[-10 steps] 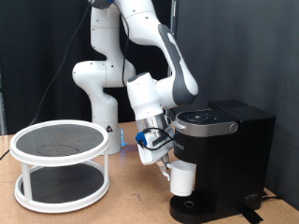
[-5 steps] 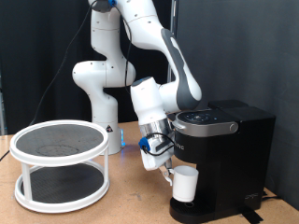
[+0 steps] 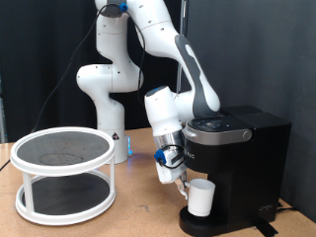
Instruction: Make a cup of coffee with the keurig machine
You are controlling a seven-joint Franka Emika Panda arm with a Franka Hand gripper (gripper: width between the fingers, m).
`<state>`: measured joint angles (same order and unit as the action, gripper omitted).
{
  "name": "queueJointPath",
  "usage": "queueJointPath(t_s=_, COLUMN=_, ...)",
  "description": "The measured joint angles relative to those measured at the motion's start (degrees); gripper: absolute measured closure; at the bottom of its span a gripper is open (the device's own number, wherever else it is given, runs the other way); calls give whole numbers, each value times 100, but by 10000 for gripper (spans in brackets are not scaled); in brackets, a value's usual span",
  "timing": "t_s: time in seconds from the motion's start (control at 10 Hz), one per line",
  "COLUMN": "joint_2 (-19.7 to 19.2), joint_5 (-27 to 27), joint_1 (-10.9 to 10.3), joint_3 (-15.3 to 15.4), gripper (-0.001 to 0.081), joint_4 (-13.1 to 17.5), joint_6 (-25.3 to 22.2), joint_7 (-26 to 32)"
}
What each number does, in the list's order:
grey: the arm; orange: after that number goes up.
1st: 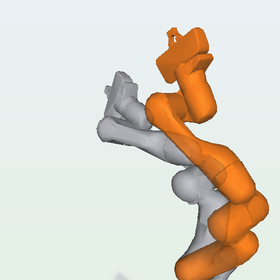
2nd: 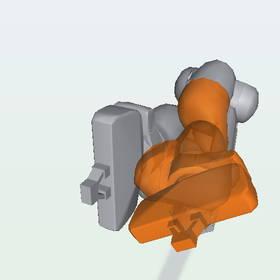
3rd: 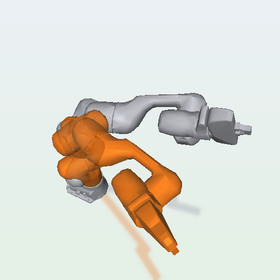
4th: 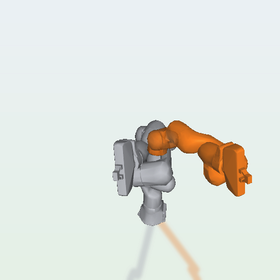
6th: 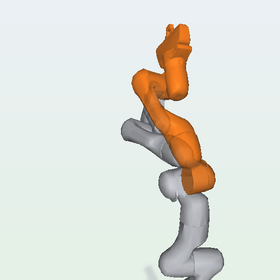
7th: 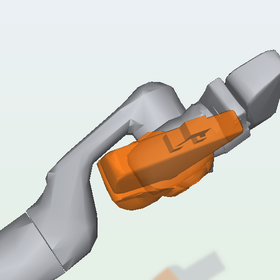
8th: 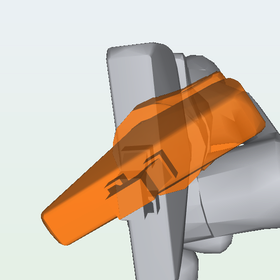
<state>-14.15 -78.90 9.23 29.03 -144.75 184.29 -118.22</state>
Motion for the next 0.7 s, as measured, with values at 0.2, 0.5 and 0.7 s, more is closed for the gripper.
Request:
queueJointPath(t_s=0.2, joint_2=-13, joint_5=-158, joint_1=28, joint_3=78, gripper=803, joint_4=6, joint_6=27, joint_7=139)
queueJointPath(t_s=0.5, joint_2=-12, joint_5=7, joint_1=18, joint_3=29, gripper=532, joint_4=1, joint_6=5, joint_7=-26)
queueJointPath(t_s=0.7, joint_2=-5, joint_5=92, joint_1=41, joint_3=15, gripper=329, joint_4=-19, joint_6=11, joint_7=-50)
